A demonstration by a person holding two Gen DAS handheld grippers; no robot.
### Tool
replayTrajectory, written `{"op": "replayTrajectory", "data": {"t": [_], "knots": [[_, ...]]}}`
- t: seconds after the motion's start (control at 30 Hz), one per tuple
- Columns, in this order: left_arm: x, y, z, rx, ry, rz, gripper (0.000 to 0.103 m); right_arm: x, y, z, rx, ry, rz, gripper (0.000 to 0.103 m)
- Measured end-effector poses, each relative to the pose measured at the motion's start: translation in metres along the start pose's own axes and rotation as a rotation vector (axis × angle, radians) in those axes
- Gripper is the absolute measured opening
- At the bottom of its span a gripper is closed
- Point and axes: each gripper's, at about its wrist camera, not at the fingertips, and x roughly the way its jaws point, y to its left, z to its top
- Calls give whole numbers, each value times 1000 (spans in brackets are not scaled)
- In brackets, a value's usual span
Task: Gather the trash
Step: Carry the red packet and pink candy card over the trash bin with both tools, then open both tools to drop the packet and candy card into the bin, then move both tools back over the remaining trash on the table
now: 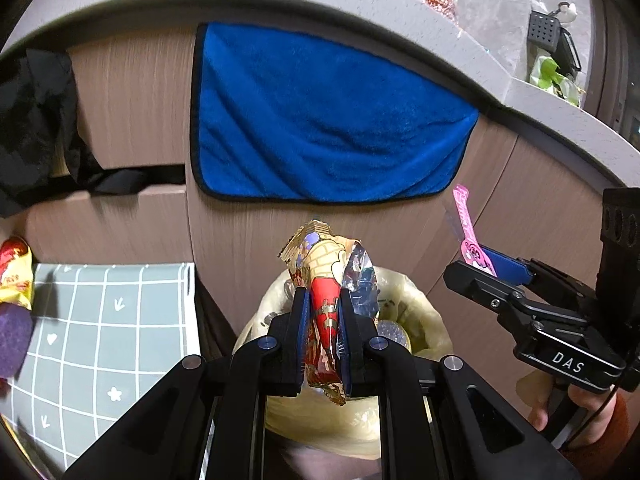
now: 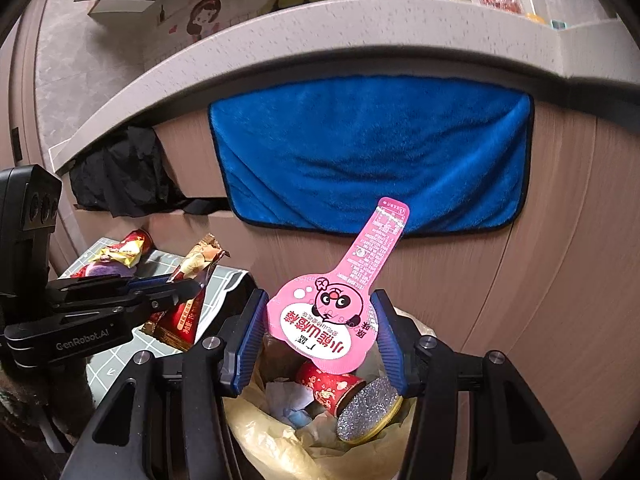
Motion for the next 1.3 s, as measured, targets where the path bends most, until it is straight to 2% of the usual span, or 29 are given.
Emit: {"op": "replayTrajectory", "data": {"t": [0.2,0.27,0.33,0.47,0.63,0.7,0.93,1.03,1.13,1.2,1.3], "knots": [[18,10,-1,-45,47,-59,15,22,-12,-5,50,57,29,49],[28,19,0,-89,78,-127,27,36,-14,-9,65,112,38,50],[34,27,-1,-132,101,-148,53,46,-16,-17,71,135,26,53],[36,40,-2,-189,135,-157,57,49,-18,-29,78,144,-4,55],[7,53,1,-190,108,-96,57,37,-16,-27,94,118,-1,55],[-19,60,1,-169,63,-51,57,29,-13,-22,94,102,-5,55],[-103,108,-16,-145,-59,86,57,2,35,1,39,-6,33,55],[-130,142,-25,-167,-80,136,57,3,64,9,12,-24,71,55],[-154,188,-38,-228,-96,188,57,11,92,12,-16,-2,120,55],[-171,227,-48,-295,-118,188,57,20,115,12,-41,31,159,55],[-183,275,-56,-328,-149,191,57,27,145,6,-80,72,216,55]]}}
